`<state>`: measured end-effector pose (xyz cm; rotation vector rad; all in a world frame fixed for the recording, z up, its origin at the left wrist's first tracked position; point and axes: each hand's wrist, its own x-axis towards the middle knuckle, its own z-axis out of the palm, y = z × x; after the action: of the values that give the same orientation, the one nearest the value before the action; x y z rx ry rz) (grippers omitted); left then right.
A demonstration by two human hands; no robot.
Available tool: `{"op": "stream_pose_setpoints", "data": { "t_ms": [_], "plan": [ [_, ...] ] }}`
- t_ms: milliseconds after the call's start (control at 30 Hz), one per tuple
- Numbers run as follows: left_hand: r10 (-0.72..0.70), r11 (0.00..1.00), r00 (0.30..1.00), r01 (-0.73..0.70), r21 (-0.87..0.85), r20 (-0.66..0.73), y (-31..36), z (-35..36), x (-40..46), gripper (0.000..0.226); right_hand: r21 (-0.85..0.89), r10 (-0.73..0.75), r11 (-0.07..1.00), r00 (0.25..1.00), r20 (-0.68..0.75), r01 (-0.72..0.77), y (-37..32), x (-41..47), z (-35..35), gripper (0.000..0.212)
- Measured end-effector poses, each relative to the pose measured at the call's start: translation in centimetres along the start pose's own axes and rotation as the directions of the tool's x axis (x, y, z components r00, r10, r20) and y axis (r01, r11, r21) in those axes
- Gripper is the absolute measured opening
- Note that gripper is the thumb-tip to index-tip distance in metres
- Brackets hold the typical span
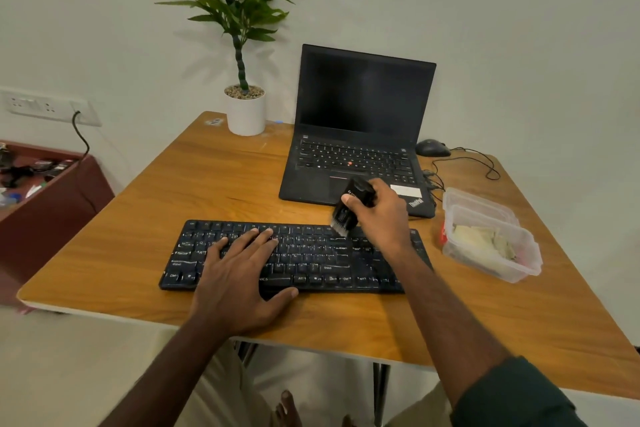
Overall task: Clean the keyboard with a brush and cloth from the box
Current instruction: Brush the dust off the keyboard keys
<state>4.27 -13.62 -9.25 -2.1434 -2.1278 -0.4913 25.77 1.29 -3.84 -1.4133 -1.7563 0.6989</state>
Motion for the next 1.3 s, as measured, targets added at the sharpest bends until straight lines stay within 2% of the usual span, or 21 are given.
{"op": "stream_pose_setpoints", "data": {
  "t_ms": [133, 200, 267, 367, 500, 667, 833, 1000, 1100, 1300],
  "plan": [
    [-0.017, 0.999, 1.000, 0.017, -0.046, -0.001, 0.5, -0.2, -0.3, 0.096, -0.099, -0.059, 0.993, 0.998, 0.024, 0.061, -1.3, -0.1, -0.1, 0.034],
    [-0.010, 0.996, 0.999, 0.006, -0.090, -0.052, 0.5, -0.5, -0.6, 0.099, -0.182, -0.104, 0.977, 0.993, 0.064, 0.114, -2.0, -0.1, -0.2, 0.037],
    [-0.047, 0.992, 0.990, 0.030, -0.125, -0.134, -0.6, -1.4, -1.0, 0.102, -0.192, -0.144, 0.968, 0.985, 0.093, 0.160, -2.8, -0.2, 0.0, 0.036],
    [-0.200, 0.974, 0.959, 0.173, -0.144, -0.200, -4.6, -2.8, -1.6, 0.105, -0.028, -0.210, 0.976, 0.961, 0.181, 0.218, -4.7, -0.8, 1.3, 0.026],
    [-0.384, 0.915, 0.923, 0.376, -0.143, -0.033, -8.6, -2.8, -3.0, 0.120, 0.169, -0.308, 0.950, 0.889, 0.340, 0.264, -7.9, -2.2, 5.5, 0.024],
    [-0.395, 0.916, 0.917, 0.389, -0.092, -0.056, -8.6, -1.6, -4.1, 0.117, 0.249, -0.411, 0.910, 0.807, 0.424, 0.332, -11.3, -2.9, 11.7, 0.027],
    [-0.401, 0.914, 0.915, 0.397, -0.077, -0.037, -8.4, -1.8, -4.0, 0.121, 0.244, -0.411, 0.912, 0.762, 0.500, 0.331, -12.7, -2.9, 15.1, 0.028],
    [-0.399, 0.913, 0.916, 0.393, -0.113, -0.039, -8.7, -1.9, -4.0, 0.119, 0.256, -0.502, 0.865, 0.749, 0.433, 0.432, -13.1, -3.0, 16.5, 0.028],
    [-0.403, 0.911, 0.914, 0.395, -0.116, -0.049, -8.6, -1.8, -4.1, 0.115, 0.367, -0.484, 0.861, 0.790, 0.377, 0.353, -13.4, -3.3, 16.3, 0.024],
    [-0.412, 0.909, 0.909, 0.405, -0.102, -0.063, -8.7, -1.8, -4.0, 0.106, 0.248, -0.416, 0.909, 0.729, 0.543, 0.334, -12.6, -2.2, 15.3, 0.025]
  ]
}}
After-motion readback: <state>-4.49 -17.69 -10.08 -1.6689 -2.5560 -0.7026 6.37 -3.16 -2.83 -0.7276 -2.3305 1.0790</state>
